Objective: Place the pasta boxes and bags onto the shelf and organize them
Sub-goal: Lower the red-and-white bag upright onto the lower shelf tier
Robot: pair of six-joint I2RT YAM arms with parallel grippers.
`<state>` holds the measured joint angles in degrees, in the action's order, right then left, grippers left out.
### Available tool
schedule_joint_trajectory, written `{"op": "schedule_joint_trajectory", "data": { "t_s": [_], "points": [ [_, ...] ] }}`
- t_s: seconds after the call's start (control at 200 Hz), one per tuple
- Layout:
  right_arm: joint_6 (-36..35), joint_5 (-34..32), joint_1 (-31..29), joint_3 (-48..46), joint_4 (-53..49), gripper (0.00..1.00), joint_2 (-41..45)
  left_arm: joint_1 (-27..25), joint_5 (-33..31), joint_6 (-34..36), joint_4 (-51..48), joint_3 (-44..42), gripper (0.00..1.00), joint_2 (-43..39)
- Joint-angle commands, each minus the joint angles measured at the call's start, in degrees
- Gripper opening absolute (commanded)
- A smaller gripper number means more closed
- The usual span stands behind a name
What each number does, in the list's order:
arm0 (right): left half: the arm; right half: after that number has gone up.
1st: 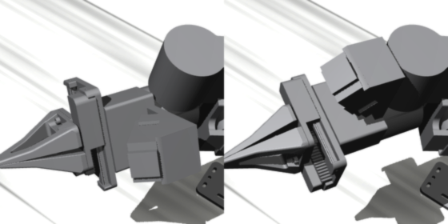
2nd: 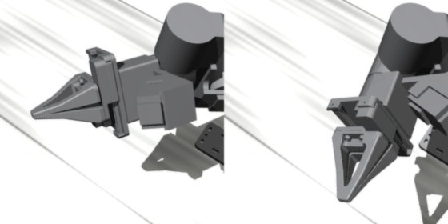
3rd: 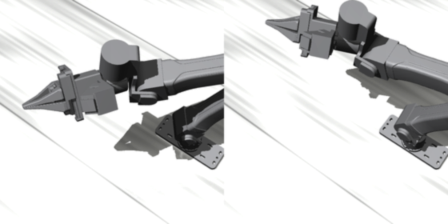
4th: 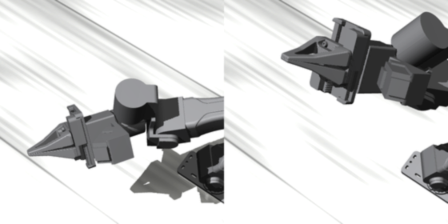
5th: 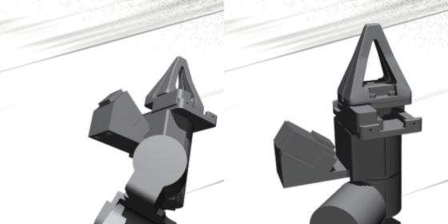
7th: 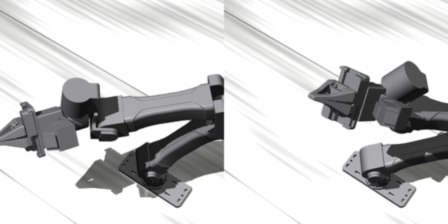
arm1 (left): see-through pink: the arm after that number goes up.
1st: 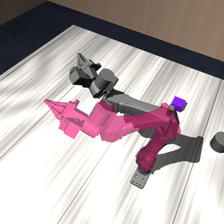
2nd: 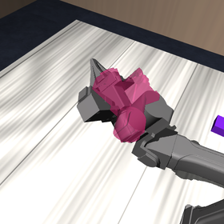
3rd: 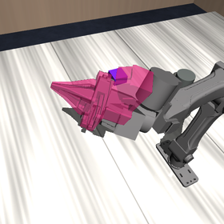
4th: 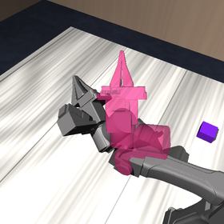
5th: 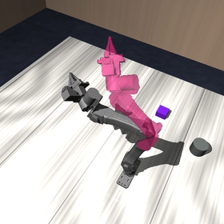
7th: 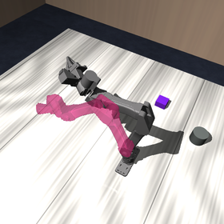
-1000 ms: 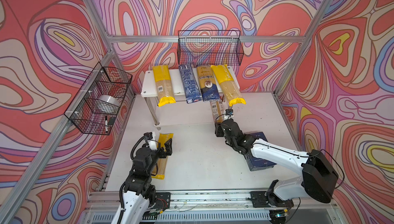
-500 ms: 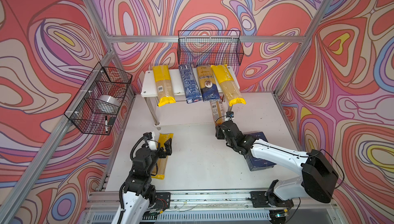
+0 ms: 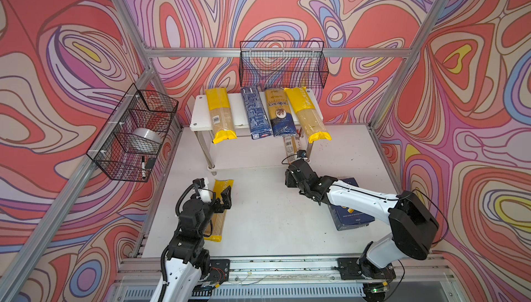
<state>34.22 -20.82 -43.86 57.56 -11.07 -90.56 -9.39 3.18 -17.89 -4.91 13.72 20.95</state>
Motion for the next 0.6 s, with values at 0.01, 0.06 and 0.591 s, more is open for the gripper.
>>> {"op": "schedule_joint_trajectory", "data": {
  "t_s": [0.01,0.06,0.591],
  "points": [
    [0.74,2.38,1.67,1.94,-2.35,0.63,-2.26,0.17,-0.55,-0.66,-0.15,-0.52,1.0,0.57],
    [0.98,3.52,2.46,1.88,-2.23,0.63,-2.66,0.2,-0.57,-0.66,-0.09,-0.38,1.0,0.6],
    [-0.99,12.05,7.2,2.91,1.95,0.65,-7.26,0.16,-0.96,-0.83,-0.08,-0.19,1.0,1.35]
  ]
}}
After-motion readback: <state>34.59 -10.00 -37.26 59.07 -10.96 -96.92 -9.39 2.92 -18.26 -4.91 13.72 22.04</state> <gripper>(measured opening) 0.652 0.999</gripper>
